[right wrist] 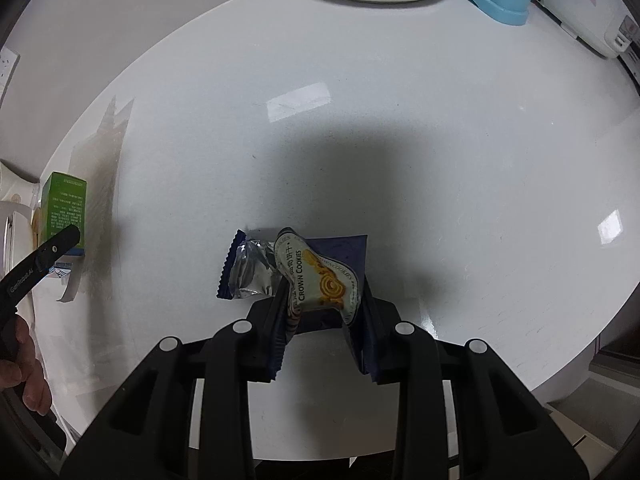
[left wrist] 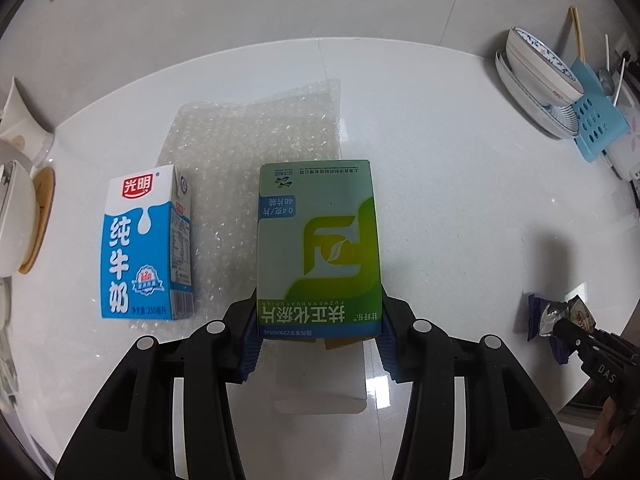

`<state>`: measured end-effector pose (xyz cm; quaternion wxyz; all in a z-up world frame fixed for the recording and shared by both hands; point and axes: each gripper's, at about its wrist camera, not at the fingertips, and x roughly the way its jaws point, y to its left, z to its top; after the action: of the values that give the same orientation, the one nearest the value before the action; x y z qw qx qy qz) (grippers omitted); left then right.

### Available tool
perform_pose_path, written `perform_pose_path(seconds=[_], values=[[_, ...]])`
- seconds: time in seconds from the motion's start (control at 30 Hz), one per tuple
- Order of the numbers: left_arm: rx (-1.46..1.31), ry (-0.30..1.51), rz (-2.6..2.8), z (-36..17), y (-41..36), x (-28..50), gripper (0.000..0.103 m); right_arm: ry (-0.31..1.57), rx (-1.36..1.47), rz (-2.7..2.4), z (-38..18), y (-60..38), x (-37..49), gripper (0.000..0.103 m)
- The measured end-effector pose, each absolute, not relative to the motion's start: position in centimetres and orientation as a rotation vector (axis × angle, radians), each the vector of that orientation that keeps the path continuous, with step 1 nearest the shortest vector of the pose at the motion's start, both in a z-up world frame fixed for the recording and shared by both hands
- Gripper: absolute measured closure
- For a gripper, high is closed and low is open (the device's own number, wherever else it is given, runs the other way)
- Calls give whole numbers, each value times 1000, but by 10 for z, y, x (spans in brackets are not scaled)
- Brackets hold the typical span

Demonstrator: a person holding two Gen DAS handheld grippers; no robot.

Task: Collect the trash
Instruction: 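Lift the green box with the left tool while the right tool lifts the blue packet, then carry the green box and blue cookie packet down over the black wastebasket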

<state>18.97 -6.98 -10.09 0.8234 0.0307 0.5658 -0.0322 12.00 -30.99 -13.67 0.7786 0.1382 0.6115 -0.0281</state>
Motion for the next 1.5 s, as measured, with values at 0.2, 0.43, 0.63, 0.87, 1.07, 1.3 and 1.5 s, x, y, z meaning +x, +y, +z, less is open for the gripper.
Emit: perform_pose_path(seconds=[0.2, 0.43, 0.63, 0.87, 1.07, 1.3, 1.5], values=[[65, 1179, -64, -88, -71, 172, 57, 1287, 250, -34, -126, -302, 119, 74], [67, 1163, -62, -80, -71, 157, 57, 1249, 195, 4, -114, -295, 110, 74], [63, 1156, -60, -77, -73, 138, 57, 1215, 193, 43, -103, -293, 100, 74], [52, 1149, -67, -74, -79, 111, 57, 1173, 141, 79, -92, -287, 85, 74], [54, 1143, -68, -76, -88, 85, 57, 1150, 112, 110, -85, -287, 68, 74], [14, 1130, -57, -77, -91, 51, 57, 1125, 92, 166, -80, -283, 49, 74], [-18, 1119, -41, -77, -94, 21, 57, 1110, 63, 208, -74, -281, 33, 74]])
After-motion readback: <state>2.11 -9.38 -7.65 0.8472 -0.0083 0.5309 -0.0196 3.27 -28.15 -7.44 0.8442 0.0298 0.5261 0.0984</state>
